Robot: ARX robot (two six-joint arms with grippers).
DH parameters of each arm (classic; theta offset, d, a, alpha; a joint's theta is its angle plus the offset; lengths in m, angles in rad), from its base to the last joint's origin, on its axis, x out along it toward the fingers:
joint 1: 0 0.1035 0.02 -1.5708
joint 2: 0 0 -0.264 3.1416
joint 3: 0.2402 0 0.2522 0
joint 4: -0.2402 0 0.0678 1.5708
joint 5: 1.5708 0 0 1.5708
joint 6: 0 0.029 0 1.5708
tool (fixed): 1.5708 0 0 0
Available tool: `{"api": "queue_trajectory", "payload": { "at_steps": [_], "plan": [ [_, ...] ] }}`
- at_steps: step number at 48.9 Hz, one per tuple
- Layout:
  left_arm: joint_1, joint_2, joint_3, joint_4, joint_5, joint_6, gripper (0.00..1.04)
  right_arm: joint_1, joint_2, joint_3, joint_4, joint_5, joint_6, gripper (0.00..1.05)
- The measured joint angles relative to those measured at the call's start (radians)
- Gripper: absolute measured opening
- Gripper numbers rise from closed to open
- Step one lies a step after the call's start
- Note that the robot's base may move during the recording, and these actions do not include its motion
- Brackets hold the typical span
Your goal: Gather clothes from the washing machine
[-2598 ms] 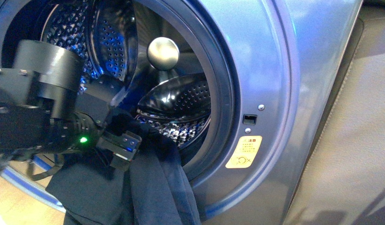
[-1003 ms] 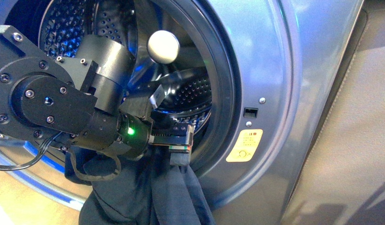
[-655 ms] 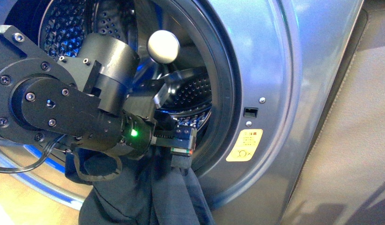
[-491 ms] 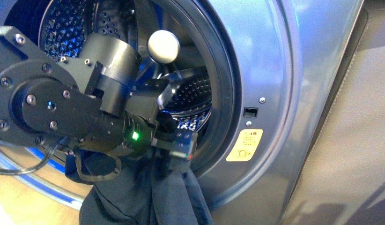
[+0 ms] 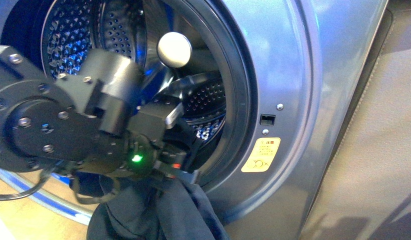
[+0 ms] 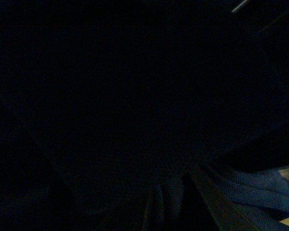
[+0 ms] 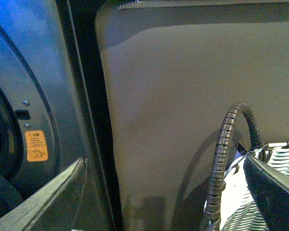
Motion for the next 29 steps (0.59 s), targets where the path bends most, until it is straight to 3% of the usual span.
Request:
{"api": "queue_trajectory", "payload": {
  "at_steps": [29],
  "plan": [
    [0.086,-0.224,-0.172,0.046,0.122,0.002,0.08,0.0,0.0,0.0,0.0,0.0,0.0,0.97]
  ]
}}
